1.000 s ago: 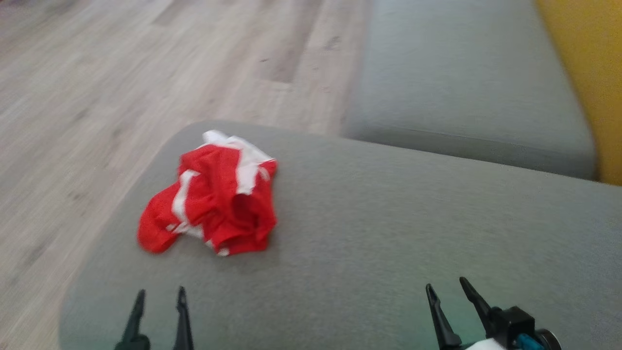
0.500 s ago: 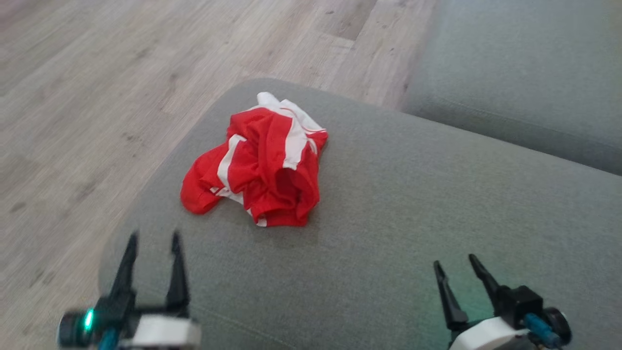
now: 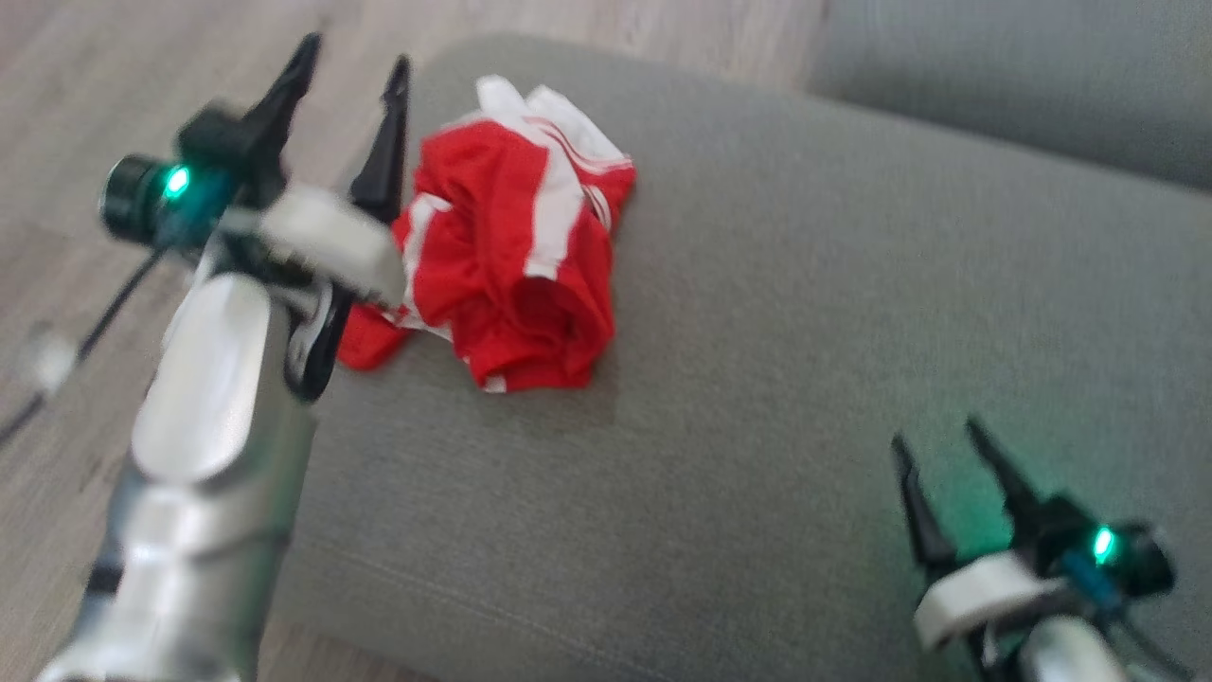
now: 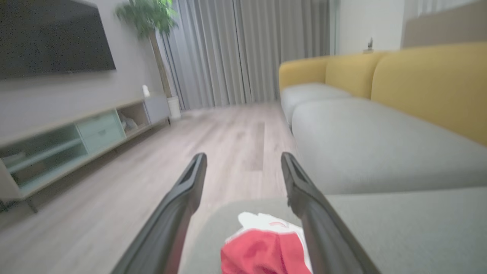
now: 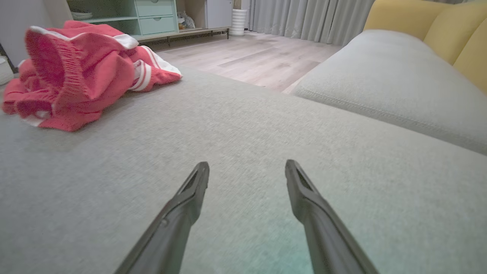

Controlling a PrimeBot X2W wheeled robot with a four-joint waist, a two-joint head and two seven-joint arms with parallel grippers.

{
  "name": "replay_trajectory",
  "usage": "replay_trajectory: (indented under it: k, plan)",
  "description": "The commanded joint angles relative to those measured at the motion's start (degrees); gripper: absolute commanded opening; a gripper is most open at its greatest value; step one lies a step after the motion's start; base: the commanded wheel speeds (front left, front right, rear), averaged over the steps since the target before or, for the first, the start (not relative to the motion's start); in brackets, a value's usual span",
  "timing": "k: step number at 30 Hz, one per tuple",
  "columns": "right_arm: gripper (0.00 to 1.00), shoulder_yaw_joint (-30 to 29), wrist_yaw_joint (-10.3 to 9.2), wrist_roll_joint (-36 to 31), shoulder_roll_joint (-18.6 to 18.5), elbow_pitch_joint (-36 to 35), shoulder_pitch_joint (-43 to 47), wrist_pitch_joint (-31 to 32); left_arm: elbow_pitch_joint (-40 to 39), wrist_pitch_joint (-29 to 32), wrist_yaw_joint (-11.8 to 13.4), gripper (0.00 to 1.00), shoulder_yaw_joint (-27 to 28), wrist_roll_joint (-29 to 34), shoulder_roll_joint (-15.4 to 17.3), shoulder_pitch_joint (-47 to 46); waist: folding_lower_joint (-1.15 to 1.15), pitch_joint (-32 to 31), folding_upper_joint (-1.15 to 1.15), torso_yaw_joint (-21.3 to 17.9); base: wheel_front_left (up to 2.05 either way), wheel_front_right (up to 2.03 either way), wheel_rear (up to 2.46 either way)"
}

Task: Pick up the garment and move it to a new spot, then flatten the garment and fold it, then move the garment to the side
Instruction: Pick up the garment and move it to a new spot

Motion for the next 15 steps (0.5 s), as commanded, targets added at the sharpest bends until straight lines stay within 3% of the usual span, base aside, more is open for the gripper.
replay_trajectory:
  k: [1, 8, 15]
  plan:
    - [1.00, 1.28, 0.43, -0.50, -1.97, -2.43, -3.62, -0.68, 1.11, 2.76, -0.24, 1.00, -0.47, -2.80, 2.02, -4.37, -0.02, 5.69, 0.00, -3.25, 0.00, 0.00, 0.00]
    - [1.00, 1.43, 0.43, -0.96, -6.13, -5.46, -8.37, -0.68, 13.79, 12.28, -0.28, 1.00, -9.54, -14.25, 6.09, -17.30, -0.02, 14.20, 0.00, -6.60, 0.00, 0.00, 0.00]
    - [1.00, -0.34, 0.43, -1.03, -9.12, -6.80, -8.25, -0.68, 23.03, 15.99, -0.29, 1.00, -17.07, -18.31, 8.08, -21.79, -0.02, 18.20, 0.00, -7.42, 0.00, 0.00, 0.00]
